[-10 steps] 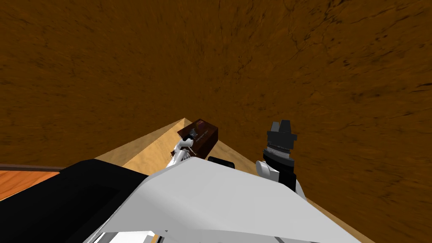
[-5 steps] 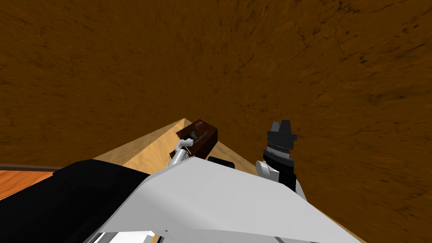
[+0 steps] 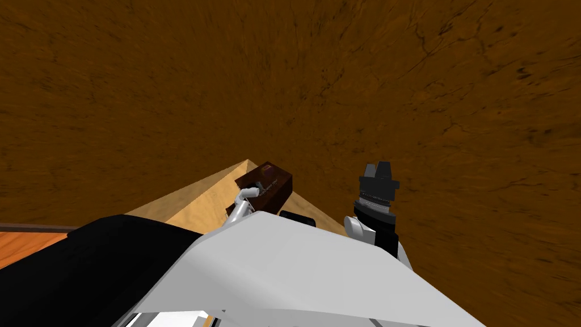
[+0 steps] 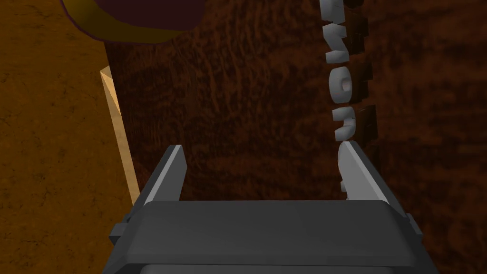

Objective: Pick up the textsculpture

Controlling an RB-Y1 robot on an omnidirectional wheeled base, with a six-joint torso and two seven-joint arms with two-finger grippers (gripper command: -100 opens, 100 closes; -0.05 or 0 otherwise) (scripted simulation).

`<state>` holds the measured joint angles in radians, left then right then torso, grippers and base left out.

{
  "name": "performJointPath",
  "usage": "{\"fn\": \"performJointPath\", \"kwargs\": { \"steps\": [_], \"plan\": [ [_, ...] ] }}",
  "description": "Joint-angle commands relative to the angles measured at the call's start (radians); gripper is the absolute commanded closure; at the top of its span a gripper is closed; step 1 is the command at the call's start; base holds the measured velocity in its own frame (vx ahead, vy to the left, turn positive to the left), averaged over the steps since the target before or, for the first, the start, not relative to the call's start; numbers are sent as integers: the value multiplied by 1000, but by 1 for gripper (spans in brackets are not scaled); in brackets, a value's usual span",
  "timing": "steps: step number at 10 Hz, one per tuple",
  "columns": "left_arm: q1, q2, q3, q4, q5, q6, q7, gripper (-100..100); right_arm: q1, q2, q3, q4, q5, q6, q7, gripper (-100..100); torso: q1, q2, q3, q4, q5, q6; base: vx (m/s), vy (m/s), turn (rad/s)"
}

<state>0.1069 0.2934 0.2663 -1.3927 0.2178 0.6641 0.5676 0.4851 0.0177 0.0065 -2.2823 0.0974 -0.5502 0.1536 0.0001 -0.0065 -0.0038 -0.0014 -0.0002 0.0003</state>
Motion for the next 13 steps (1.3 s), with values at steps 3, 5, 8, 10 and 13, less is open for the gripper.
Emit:
{"fn": "performJointPath", "kwargs": {
  "steps": [3, 5, 8, 10, 13],
  "plan": [
    [-18, 3, 7, 49, 27, 89, 20, -100, 0, 0, 0, 0, 0, 0, 0, 0, 0, 0, 0, 0, 0, 0, 87, -9, 4],
    [-26, 8, 11, 76, 49, 138, 31, -100, 0, 0, 0, 0, 0, 0, 0, 0, 1, -1, 0, 0, 0, 0, 100, 3, 2],
    [-40, 17, 17, 125, 92, 231, 50, -100, 0, 0, 0, 0, 0, 0, 0, 0, 1, -3, -2, -1, 0, 0, 119, 3, -2],
    [-47, 21, 19, 147, 113, 274, 58, -100, 0, 0, 0, 0, 0, 0, 0, 0, 1, 0, 0, 0, 0, 0, 83, 7, -3],
    [-58, 31, 24, 183, 151, 347, 74, -100, 0, 0, 0, 0, 0, 0, 0, 0, 1, 1, 0, 0, 0, 0, 82, 0, -3]
  ]
}}
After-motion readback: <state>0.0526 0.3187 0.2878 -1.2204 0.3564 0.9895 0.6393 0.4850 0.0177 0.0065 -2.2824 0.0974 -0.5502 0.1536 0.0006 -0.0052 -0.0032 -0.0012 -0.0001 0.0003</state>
